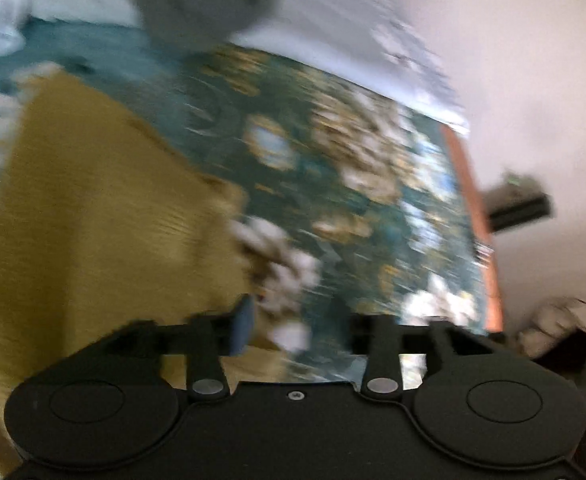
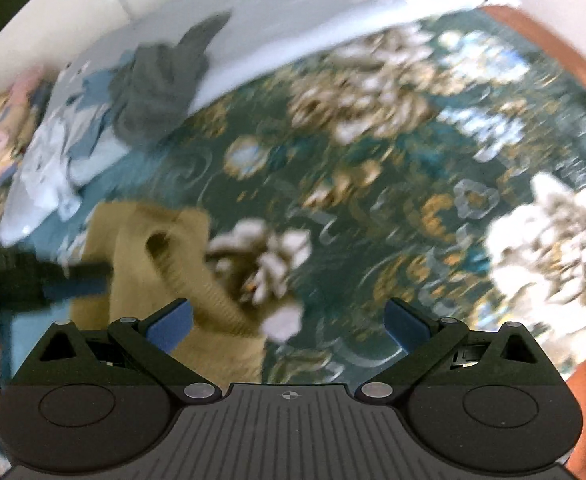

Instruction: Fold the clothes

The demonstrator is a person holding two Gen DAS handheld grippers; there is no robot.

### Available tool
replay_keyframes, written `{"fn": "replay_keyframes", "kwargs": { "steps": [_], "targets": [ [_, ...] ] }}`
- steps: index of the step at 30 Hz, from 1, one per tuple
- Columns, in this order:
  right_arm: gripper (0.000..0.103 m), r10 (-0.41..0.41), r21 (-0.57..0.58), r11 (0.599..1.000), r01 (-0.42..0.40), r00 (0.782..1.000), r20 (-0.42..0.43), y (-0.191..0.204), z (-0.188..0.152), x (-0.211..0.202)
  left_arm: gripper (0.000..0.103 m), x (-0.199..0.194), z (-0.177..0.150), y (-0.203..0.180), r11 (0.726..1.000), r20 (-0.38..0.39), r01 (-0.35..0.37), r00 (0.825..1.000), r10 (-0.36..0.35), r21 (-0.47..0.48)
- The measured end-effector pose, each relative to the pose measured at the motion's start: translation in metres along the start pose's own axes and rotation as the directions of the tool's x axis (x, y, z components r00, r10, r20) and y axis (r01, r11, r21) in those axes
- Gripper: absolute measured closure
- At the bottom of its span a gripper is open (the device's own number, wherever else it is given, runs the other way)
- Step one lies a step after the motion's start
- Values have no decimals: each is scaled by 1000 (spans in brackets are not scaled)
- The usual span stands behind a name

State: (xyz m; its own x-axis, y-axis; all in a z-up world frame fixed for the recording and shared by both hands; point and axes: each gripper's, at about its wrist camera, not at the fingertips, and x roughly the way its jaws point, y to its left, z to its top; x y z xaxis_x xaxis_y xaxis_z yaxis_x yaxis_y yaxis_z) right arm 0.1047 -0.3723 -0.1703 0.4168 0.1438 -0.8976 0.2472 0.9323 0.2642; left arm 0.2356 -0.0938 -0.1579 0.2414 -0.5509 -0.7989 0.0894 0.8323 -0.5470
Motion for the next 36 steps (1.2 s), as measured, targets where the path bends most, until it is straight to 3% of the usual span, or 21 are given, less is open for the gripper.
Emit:
{"fn": "replay_keyframes", "kwargs": {
  "steps": [1, 4, 10, 15, 21, 25, 31, 36],
  "targets": [
    [0, 9, -1, 1000, -9, 1000, -24, 4, -6, 7, 52, -3, 5, 6, 999, 9, -39, 999, 40, -6],
    [0, 33, -1, 999, -33, 994, -101, 14, -22, 30, 29, -5, 21, 24, 989, 22, -145, 989, 146, -9],
    [0, 79, 14, 997, -78, 961, -263, 26, -56, 70, 25, 16, 46, 37, 942, -11, -323, 945, 326, 95],
    [1, 124, 54, 992, -112, 928, -352, 23, -78, 92, 25, 41, 62, 57, 936, -48, -344, 937, 347, 70],
    [8, 179, 147, 980, -137, 927, -328, 16, -78, 109, 24, 69, 69, 68, 931, -86, -348, 930, 358, 110],
    [28, 198, 184, 973, -142, 919, -340, 17, -73, 123, 24, 88, 72, 70, 924, -90, -341, 929, 360, 173],
    [41, 239, 213, 963, -167, 896, -374, 25, -70, 138, 24, 112, 77, 77, 911, -104, -339, 923, 370, 237],
    [64, 255, 195, 962, -191, 882, -397, 32, -69, 140, 33, 113, 80, 82, 946, -121, -247, 954, 276, 212]
  ]
}}
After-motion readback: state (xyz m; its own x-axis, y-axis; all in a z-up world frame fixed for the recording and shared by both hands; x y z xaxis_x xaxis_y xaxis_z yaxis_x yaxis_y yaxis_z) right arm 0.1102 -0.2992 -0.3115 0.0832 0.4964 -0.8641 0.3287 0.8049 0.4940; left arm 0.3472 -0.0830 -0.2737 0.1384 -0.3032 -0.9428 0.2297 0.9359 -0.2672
